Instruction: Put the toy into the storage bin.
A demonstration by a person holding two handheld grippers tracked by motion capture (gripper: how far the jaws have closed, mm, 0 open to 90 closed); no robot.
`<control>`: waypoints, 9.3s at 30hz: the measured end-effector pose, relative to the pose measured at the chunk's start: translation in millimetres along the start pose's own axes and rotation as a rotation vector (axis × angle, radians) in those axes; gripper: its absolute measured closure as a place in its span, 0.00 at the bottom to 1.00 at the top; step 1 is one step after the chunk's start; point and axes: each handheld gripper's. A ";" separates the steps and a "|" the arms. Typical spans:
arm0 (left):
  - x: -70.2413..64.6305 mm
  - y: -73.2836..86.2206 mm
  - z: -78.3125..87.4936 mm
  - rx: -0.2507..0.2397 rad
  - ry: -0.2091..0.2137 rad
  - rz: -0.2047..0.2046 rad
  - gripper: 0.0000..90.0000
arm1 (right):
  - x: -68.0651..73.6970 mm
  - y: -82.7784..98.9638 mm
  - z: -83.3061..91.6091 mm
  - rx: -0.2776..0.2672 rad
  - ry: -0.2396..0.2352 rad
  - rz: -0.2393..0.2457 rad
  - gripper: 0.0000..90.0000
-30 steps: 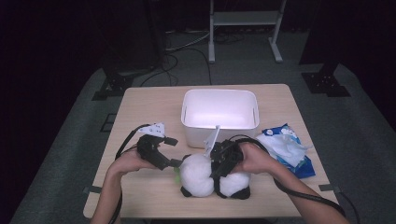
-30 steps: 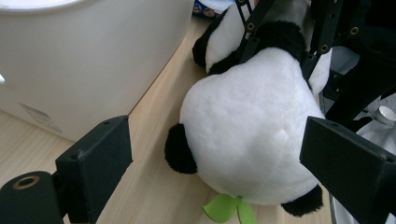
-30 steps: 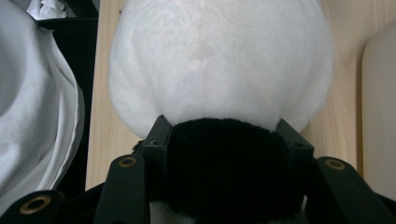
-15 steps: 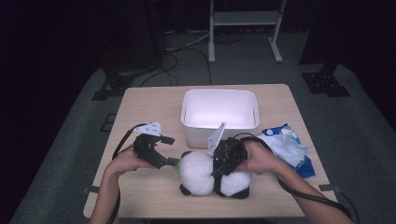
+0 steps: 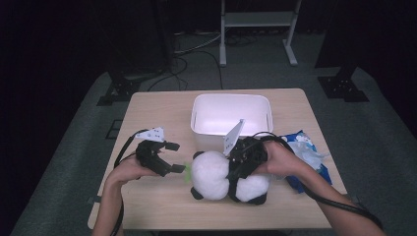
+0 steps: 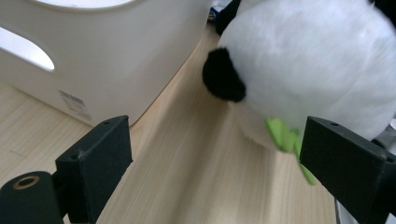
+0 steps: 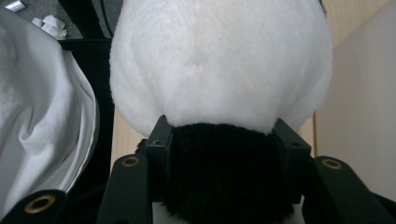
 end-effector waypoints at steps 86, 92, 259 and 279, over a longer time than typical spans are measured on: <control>14.4 12.2 7.3 -0.017 0.009 0.045 0.09 | -113.1 -70.9 145.1 0.167 0.228 -0.082 0.56; 15.8 13.1 5.8 -0.016 0.008 0.050 0.09 | -130.6 -64.3 129.4 0.165 0.206 -0.090 0.56; 16.4 24.2 2.7 0.041 -0.017 0.066 0.09 | -18.5 180.4 101.6 -0.376 0.207 -0.407 0.27; 15.9 26.5 0.8 0.055 -0.019 0.064 0.09 | -7.7 215.0 74.4 -0.391 0.194 -0.465 0.27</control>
Point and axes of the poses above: each handheld gripper's, and its own axes: z roughly backward along the jaws, y roughly out of its underside, x roughly to its left, and after that the axes turned 15 degrees about -y, right-handed
